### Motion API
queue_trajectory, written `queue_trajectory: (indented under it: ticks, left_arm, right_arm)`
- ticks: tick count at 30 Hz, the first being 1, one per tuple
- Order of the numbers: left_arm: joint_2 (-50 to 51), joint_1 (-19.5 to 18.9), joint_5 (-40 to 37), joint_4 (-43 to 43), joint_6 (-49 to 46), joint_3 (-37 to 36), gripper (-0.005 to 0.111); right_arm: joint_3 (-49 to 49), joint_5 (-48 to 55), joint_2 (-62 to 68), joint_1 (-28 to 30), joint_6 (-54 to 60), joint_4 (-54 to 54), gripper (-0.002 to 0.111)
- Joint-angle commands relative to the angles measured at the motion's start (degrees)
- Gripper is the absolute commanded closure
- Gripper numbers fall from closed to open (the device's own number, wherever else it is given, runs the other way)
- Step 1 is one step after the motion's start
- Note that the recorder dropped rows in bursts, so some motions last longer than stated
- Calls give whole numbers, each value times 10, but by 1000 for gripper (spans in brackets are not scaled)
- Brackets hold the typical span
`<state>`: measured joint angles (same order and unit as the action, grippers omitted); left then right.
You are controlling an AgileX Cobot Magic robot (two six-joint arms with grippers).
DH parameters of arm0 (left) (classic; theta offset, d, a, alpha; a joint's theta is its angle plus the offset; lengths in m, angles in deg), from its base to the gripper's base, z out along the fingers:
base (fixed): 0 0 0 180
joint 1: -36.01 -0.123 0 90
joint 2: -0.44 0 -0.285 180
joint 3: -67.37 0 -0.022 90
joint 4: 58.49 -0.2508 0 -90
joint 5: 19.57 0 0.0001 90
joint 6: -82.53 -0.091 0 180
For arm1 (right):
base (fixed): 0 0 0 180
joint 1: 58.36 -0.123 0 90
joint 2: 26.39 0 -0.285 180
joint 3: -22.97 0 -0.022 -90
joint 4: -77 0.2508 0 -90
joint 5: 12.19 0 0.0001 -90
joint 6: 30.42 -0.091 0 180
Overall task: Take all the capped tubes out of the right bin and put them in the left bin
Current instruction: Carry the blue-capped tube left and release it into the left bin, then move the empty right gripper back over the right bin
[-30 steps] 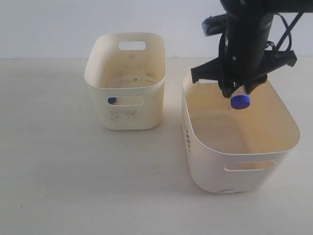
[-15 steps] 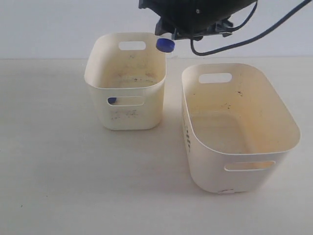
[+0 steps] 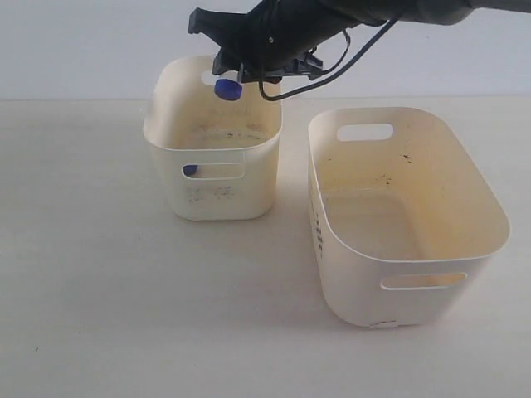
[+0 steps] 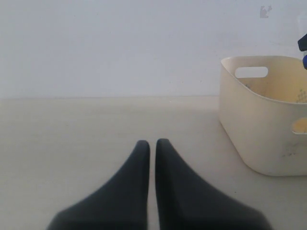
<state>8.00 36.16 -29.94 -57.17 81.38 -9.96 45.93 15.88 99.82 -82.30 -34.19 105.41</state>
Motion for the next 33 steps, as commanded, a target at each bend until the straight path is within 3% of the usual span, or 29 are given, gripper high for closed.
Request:
queue_trajectory:
  ticks: [1,3,6,12,19,33]
  left_arm:
    - [2,4,5,2,2,1,103]
    - [2,4,5,2,2,1,103]
    - [2,4,5,2,2,1,103]
    - [2,4,5,2,2,1,103]
    - [2,4,5,2,2,1,103]
    - [2,4,5,2,2,1,103]
  right_arm:
    - [12,15,8,0,21,4,34]
    - [12,27,7,0,27,4,32]
    - [12,55,-7,1,27,4,49]
    - [12,185,-93,1,23,-101,107]
    - [11,310,-172,4,-8,-299,108]
    - [-76,398,-176,109,72,-224,108]
